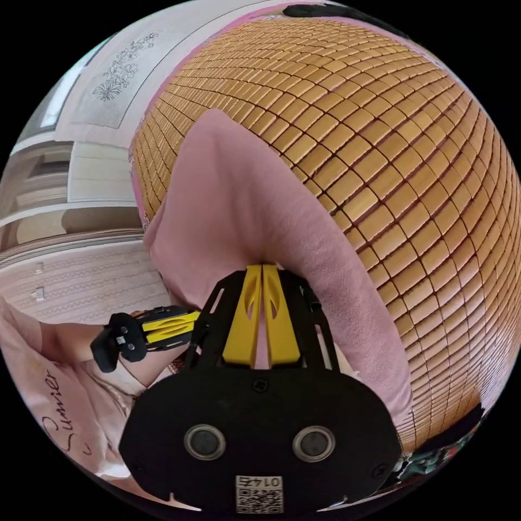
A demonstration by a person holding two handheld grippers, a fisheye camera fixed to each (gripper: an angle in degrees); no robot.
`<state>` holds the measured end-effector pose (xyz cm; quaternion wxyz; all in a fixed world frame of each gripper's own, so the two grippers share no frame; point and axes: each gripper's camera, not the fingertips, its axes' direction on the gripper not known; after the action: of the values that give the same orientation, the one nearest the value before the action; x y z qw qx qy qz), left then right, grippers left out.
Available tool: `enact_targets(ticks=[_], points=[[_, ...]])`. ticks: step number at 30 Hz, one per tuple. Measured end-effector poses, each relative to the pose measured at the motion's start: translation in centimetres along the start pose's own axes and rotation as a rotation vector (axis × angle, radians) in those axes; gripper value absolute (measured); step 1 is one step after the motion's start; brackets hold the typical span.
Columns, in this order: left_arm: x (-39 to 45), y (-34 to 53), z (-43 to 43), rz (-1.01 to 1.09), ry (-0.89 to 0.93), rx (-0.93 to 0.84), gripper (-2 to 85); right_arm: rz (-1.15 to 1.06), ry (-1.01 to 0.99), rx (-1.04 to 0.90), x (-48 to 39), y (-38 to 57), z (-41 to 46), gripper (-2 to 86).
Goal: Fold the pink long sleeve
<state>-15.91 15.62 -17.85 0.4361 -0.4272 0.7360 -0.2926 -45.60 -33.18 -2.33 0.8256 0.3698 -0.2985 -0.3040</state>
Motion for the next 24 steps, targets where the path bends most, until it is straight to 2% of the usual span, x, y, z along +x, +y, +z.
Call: enact_targets(ticks=[1,3,5,6,8,10,11,20,24], points=[[0.2,0.3,-0.1,-0.004,0.001,0.008,-1.0,-0.004,-0.031,-0.025,-0.2,-0.9,-0.6,-0.5],[0.3,0.2,-0.4,0.016,0.012,-0.001,-1.0,-0.082,0.112,0.000,-2.5,-2.0,-2.3,-0.4],[-0.7,0.2,-0.9,-0.037,0.074,-0.028,-1.0,-0.160,0.376,0.089,-5.6,-3.9,-4.3,-0.4],[-0.9,0.4,-0.8,-0.057,0.094,-0.032,-1.0,-0.175,0.419,0.090,-6.1,-4.6,-4.2,-0.4],[-1.2,1.9,-0.1,-0.088,0.144,0.000,-1.0,-0.191,0.483,-0.104,-6.0,-8.1,-0.3,-0.4],[-0.8,2.4,0.2,-0.061,0.140,0.026,-1.0,-0.217,0.531,-0.096,-6.7,-9.5,0.8,-0.4],[-0.6,2.4,0.4,-0.058,0.136,0.023,-1.0,-0.254,0.558,-0.171,-7.4,-10.8,1.2,-0.4],[0.4,2.4,1.0,-0.105,0.138,-0.001,-1.0,-0.328,0.508,-0.473,-8.2,-18.0,3.1,-0.9],[0.8,2.4,1.3,-0.095,0.142,-0.010,-1.0,-0.321,0.536,-0.522,-8.6,-19.4,4.0,-0.9]])
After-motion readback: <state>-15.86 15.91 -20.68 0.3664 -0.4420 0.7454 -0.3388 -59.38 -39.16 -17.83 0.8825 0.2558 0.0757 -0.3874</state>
